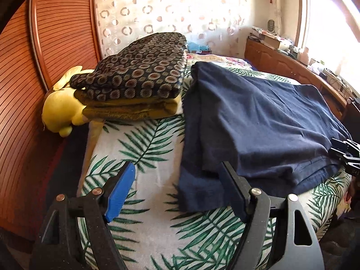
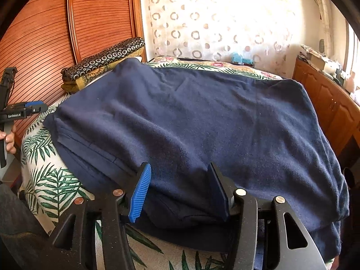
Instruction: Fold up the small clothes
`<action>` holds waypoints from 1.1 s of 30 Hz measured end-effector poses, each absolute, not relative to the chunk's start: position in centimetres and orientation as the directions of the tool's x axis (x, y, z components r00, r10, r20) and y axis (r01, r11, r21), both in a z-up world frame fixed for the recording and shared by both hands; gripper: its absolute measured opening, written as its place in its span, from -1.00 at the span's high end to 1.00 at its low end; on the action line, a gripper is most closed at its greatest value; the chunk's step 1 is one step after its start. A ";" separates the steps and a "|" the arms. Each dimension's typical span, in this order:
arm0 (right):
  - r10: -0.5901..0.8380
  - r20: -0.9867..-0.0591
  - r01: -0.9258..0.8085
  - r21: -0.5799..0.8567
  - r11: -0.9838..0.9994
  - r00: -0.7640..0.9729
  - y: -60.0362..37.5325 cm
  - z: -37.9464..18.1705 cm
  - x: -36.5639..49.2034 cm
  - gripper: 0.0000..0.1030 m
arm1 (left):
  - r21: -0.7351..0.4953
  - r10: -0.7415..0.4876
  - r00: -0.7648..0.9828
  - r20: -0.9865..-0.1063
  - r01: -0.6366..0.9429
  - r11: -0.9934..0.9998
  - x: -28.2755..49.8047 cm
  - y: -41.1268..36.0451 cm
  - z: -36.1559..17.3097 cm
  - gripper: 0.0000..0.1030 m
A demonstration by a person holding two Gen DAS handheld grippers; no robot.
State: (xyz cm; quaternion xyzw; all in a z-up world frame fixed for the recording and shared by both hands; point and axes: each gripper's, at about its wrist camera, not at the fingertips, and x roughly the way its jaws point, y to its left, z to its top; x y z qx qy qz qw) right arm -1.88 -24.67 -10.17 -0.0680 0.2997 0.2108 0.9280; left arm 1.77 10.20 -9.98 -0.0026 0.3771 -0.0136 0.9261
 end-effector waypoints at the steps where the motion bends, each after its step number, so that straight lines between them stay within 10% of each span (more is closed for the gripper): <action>1: 0.349 -0.587 -0.432 -0.002 0.902 0.731 -24.6 -10.1 -1.9 -0.06 | -0.016 -0.031 0.712 -0.701 0.028 0.999 2.1 10.1 -10.0 -0.50; 20: 0.350 -0.589 -0.441 -0.011 0.898 0.728 -25.7 -10.4 -2.1 -0.39 | -0.071 -0.127 0.624 -0.771 0.114 0.991 6.2 7.9 -12.7 -0.53; 26: 0.355 -0.583 -0.449 -0.020 0.893 0.731 -26.0 -10.5 -2.4 -0.39 | -0.127 -0.200 0.617 -0.761 0.161 0.979 6.4 7.4 -12.3 0.54; 33: 0.377 -0.586 -0.465 0.001 0.885 0.717 -27.0 -10.2 -2.8 -0.39 | -0.155 -0.254 0.645 -0.721 0.208 0.966 6.3 5.9 -10.4 0.78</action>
